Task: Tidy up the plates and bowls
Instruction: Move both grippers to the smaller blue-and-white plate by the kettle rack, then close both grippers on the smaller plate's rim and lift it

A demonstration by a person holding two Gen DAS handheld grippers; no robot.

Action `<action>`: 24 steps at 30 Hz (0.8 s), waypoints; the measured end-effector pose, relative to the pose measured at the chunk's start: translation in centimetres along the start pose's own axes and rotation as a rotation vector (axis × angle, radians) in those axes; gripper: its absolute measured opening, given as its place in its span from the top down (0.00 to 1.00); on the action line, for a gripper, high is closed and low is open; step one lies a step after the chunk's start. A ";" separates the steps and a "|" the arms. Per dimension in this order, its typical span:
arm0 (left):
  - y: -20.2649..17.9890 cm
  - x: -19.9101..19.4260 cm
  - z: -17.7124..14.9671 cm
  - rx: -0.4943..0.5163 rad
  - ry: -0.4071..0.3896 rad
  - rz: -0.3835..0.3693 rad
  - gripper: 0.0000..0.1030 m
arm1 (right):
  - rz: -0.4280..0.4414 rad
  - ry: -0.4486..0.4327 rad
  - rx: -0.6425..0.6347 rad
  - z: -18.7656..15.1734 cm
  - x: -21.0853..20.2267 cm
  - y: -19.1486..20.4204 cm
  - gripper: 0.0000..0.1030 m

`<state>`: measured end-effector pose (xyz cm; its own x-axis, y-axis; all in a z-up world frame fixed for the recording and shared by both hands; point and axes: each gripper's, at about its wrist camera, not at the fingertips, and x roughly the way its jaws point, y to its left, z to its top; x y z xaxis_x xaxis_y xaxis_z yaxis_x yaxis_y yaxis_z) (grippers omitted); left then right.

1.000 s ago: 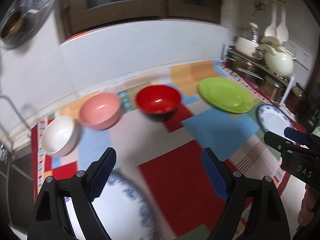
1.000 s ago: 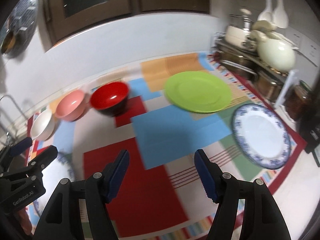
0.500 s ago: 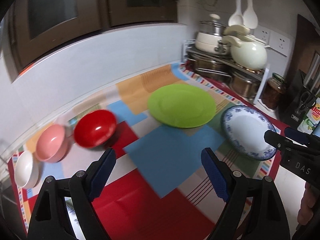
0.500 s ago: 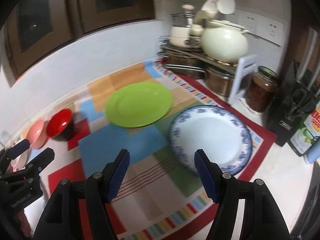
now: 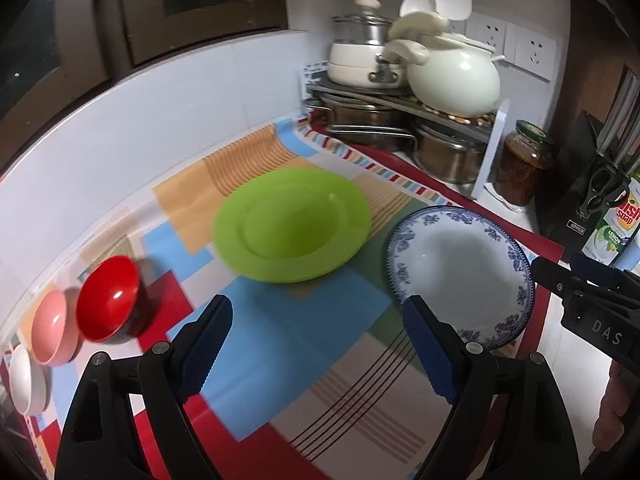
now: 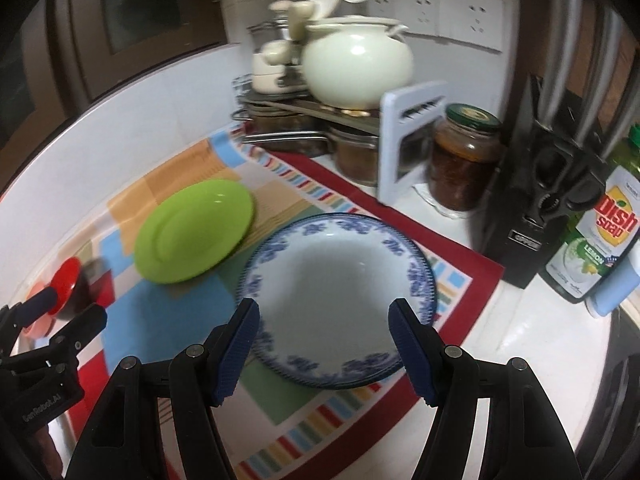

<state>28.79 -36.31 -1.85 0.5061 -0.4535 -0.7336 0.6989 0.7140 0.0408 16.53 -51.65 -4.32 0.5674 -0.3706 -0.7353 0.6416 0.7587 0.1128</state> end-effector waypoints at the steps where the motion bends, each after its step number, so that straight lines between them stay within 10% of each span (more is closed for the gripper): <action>1: -0.5 0.4 0.3 0.007 0.007 -0.002 0.15 | -0.001 0.006 0.010 0.1 0.3 -0.5 0.34; 24: -6.4 13.2 2.4 0.060 0.180 -0.080 0.18 | -0.101 0.149 0.146 0.6 10.0 -8.1 0.34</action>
<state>32.23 -48.14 -10.15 0.3527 -0.4009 -0.8455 0.7649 0.6440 0.0137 17.36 -61.80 -12.17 0.4214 -0.3493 -0.8369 0.7652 0.6322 0.1214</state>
